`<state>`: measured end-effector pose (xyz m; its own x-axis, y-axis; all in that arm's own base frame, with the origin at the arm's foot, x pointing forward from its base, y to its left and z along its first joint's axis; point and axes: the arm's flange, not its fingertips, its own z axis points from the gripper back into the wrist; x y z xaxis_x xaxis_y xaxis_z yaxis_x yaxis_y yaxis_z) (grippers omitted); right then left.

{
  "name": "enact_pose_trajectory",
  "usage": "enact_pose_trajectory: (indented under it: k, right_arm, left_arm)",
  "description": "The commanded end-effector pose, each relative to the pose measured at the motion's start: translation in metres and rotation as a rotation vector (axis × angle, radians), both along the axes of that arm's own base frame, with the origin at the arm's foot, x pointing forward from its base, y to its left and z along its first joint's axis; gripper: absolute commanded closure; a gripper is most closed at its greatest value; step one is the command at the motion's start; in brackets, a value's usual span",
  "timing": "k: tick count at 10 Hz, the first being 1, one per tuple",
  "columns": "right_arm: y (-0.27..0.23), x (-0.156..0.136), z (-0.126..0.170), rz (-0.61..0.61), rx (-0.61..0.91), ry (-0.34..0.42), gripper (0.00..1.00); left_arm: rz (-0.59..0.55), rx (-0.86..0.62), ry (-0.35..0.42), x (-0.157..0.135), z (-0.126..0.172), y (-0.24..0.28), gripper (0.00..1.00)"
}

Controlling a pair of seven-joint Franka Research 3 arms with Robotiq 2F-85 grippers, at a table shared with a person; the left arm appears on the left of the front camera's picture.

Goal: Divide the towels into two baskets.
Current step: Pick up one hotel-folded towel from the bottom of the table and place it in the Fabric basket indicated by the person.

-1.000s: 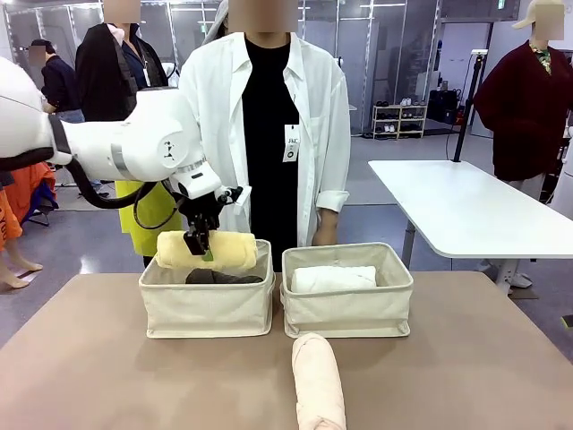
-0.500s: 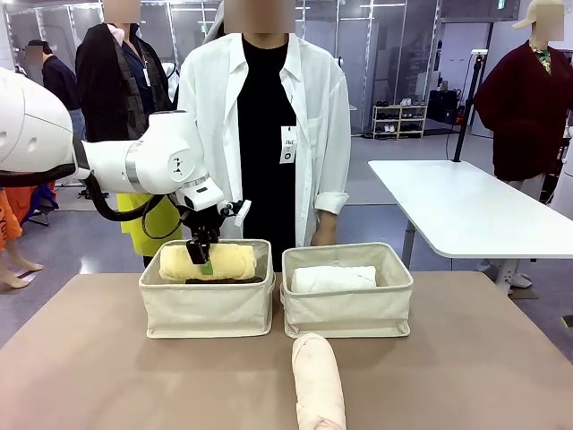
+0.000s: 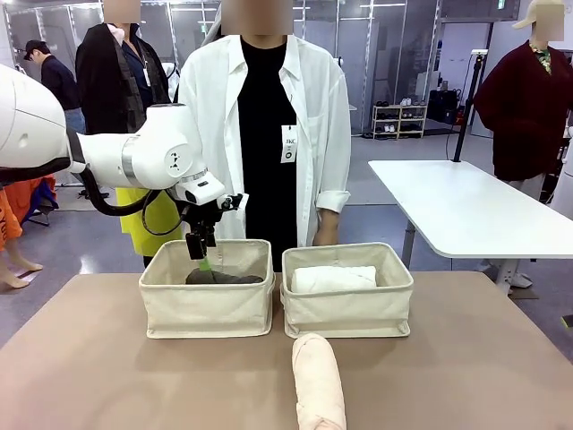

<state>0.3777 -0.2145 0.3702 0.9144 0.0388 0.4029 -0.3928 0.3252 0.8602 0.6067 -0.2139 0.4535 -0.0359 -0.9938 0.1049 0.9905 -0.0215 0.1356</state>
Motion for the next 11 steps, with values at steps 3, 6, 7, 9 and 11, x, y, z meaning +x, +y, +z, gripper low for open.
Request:
enact_pose_trajectory:
  k: [3,6,7,9,11]
  right_arm:
    - [0.003,-0.002,0.000,-0.016,0.001,-0.021,0.00]
    - [0.003,-0.002,0.000,-0.016,0.001,-0.021,0.00]
    - [0.003,-0.002,0.000,-0.016,0.001,-0.021,0.00]
    - [0.003,-0.002,0.000,-0.016,0.001,-0.021,0.00]
    - [0.003,-0.002,0.000,-0.016,0.001,-0.021,0.00]
  left_arm:
    - [-0.057,0.004,-0.003,0.002,-0.002,-0.003,0.00]
    - [-0.057,0.004,-0.003,0.002,-0.002,-0.003,0.00]
    - [-0.057,0.004,-0.003,0.002,-0.002,-0.003,0.00]
    - [-0.057,0.004,-0.003,0.002,-0.002,-0.003,0.00]
    - [-0.012,-0.076,0.042,-0.006,0.028,0.002,0.00]
